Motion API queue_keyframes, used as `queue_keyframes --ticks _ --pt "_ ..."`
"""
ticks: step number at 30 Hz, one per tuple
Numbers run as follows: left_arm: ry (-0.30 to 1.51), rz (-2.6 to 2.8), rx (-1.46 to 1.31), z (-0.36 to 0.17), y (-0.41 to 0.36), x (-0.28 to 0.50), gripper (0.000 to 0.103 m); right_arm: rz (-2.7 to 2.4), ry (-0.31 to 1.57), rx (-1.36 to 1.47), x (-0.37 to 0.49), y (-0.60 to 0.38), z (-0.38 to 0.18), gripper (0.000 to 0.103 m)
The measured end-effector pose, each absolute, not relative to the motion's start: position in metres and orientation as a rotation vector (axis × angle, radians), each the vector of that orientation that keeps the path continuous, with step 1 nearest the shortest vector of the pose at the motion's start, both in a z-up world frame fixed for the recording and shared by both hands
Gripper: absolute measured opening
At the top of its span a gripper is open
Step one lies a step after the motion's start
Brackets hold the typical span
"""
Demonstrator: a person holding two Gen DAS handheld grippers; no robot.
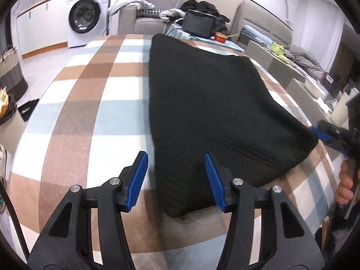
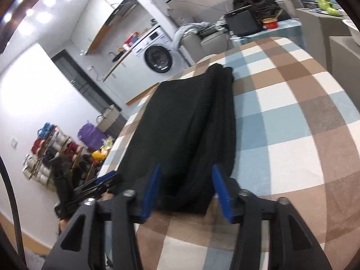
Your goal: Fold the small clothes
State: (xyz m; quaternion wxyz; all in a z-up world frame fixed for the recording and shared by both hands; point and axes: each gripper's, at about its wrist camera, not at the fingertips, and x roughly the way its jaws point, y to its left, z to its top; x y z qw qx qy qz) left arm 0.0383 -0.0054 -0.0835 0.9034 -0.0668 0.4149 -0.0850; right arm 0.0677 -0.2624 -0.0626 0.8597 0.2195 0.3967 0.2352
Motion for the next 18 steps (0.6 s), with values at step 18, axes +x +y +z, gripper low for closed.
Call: queue_keyframes --ticks 18 --pt "0.889 -0.214 -0.178 -0.086 -0.017 0.051 0.025 0.457 0.932 0.340 0.076 -0.234 -0.093 0.030"
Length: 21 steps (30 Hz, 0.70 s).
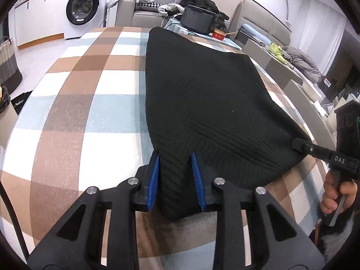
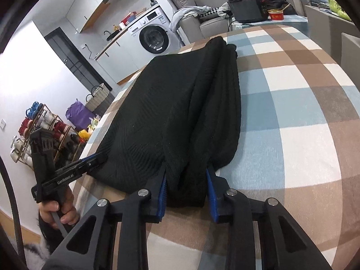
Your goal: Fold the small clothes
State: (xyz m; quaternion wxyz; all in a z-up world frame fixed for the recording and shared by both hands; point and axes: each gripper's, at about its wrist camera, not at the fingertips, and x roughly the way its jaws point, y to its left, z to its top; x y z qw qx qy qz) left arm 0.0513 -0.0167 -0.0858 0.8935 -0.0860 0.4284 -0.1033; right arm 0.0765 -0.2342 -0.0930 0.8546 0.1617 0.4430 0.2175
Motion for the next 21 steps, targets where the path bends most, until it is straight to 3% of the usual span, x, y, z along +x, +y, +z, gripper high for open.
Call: queue_keyframes --ticks 6,8,12,13,14,17,19,21 --pt "0.855 -0.189 -0.147 -0.079 -0.020 0.047 0.026 0.431 0.917 0.294 0.074 -0.229 -0.088 0.034" --pt "0.830 -0.171 -0.122 -0.074 -0.021 0.043 0.032 0.401 0.894 0.261 0.070 -0.229 -0.083 0.049" --pt "0.737 -0.147 -0.104 -0.056 -0.019 0.030 0.071 0.342 0.827 0.189 0.060 -0.230 -0.070 0.067" --pt "0.719 -0.141 -0.098 -0.053 -0.019 0.028 0.080 0.327 0.809 0.166 0.058 -0.230 -0.067 0.079" --pt "0.694 -0.135 -0.086 -0.048 -0.019 0.024 0.082 0.322 0.795 0.151 0.057 -0.231 -0.064 0.090" --pt "0.637 -0.114 -0.058 -0.037 -0.021 0.015 0.087 0.305 0.721 0.103 0.046 -0.229 -0.054 0.103" --pt "0.610 -0.113 -0.054 -0.032 -0.022 0.011 0.098 0.311 0.671 0.067 0.039 -0.228 -0.049 0.103" --pt "0.583 -0.118 -0.057 -0.028 -0.023 0.008 0.101 0.313 0.650 0.049 0.035 -0.227 -0.047 0.103"
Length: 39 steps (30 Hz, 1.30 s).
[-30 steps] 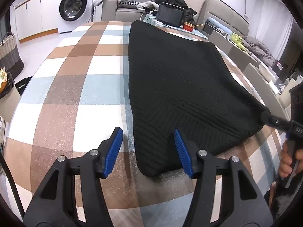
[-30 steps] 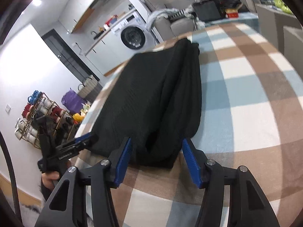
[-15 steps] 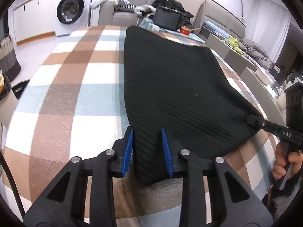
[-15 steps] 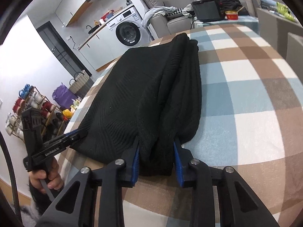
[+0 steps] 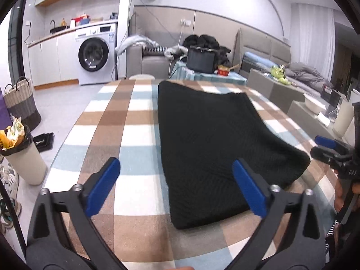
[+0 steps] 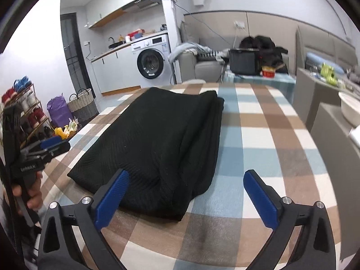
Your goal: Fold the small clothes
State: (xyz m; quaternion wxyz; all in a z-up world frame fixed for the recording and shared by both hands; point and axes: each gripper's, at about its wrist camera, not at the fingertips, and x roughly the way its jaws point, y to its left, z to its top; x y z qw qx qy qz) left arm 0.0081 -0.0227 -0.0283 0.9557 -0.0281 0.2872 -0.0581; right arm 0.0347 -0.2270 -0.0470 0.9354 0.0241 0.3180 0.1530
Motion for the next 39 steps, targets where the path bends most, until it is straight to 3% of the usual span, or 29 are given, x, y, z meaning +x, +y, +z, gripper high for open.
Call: queue_keyframes --ticks 39 --pt "0.517 -0.133 -0.043 -0.036 -0.023 0.005 0.102 0.335 0.427 0.028 0.010 -0.221 -0.037 0.103"
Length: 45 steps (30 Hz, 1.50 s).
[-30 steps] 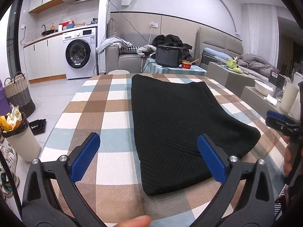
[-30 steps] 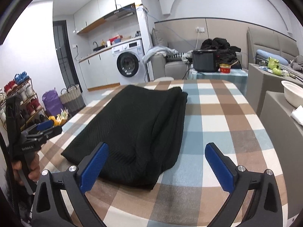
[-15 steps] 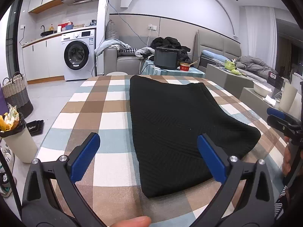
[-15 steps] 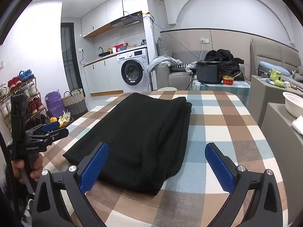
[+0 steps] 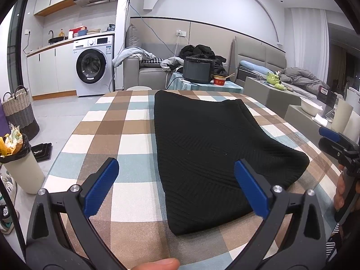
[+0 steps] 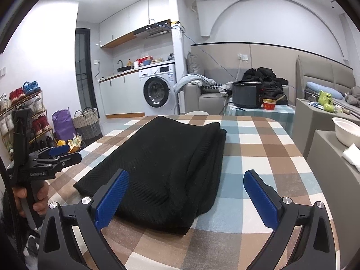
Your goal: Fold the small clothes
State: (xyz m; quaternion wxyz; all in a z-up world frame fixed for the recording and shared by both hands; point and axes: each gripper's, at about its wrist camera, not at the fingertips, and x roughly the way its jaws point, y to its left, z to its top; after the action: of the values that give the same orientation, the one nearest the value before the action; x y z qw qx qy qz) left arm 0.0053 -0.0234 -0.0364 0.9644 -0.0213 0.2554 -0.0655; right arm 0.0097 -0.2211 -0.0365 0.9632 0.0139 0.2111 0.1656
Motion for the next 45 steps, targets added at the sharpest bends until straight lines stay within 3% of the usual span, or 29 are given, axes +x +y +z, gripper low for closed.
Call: queue_keyframes --ticks 45 --pt "0.513 -0.110 -0.045 -0.0367 -0.0243 0.0047 0.102 0.369 0.430 0.012 0.0125 -0.2225 -0.0384 0.103"
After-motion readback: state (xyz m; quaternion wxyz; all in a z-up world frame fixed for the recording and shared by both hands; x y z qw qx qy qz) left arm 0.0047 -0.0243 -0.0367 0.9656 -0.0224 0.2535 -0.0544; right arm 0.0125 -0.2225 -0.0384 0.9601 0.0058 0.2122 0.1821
